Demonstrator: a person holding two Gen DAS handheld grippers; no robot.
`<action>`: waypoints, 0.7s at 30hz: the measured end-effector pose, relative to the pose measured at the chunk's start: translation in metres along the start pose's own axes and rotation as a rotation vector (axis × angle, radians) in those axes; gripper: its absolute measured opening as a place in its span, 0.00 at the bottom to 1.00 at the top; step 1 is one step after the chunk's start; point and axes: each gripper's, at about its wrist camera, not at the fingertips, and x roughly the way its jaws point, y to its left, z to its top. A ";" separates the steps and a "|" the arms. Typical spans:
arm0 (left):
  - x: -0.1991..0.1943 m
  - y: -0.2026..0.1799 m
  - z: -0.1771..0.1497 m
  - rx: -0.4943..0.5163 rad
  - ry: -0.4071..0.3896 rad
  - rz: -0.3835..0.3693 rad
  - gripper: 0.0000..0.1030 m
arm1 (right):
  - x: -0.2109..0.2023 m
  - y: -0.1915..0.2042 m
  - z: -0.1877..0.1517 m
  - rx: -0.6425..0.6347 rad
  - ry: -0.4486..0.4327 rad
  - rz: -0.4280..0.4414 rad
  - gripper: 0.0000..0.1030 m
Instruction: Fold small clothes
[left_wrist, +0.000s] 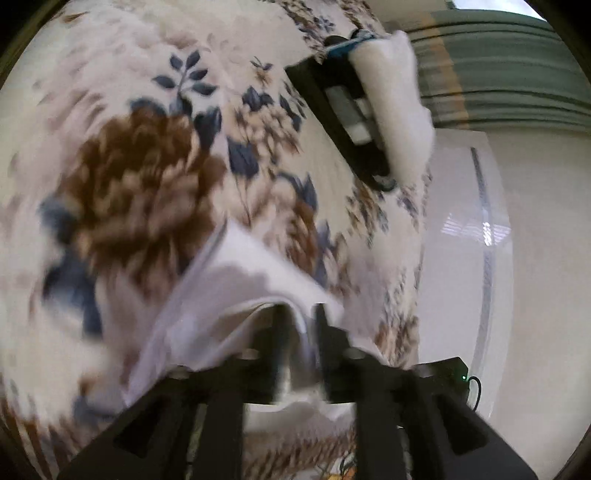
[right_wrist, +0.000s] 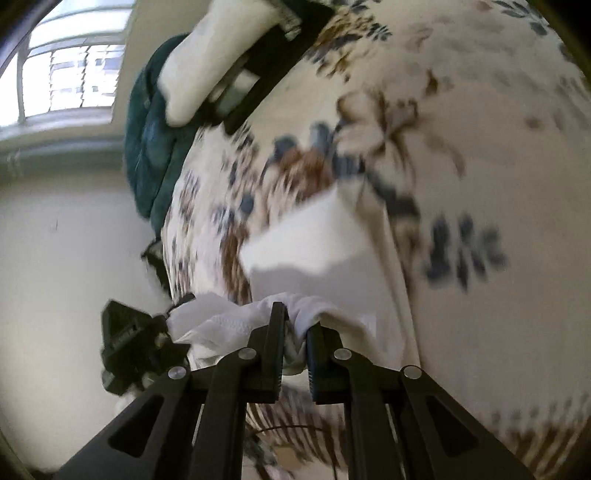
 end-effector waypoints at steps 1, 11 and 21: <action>0.003 0.001 0.013 0.008 -0.020 0.001 0.53 | 0.004 -0.001 0.013 0.021 -0.015 0.009 0.17; 0.020 -0.008 0.031 0.227 0.012 0.191 0.56 | 0.006 -0.002 0.045 -0.013 -0.050 -0.147 0.57; 0.075 0.016 0.065 0.164 0.043 0.299 0.23 | 0.041 0.001 0.077 -0.083 -0.052 -0.283 0.57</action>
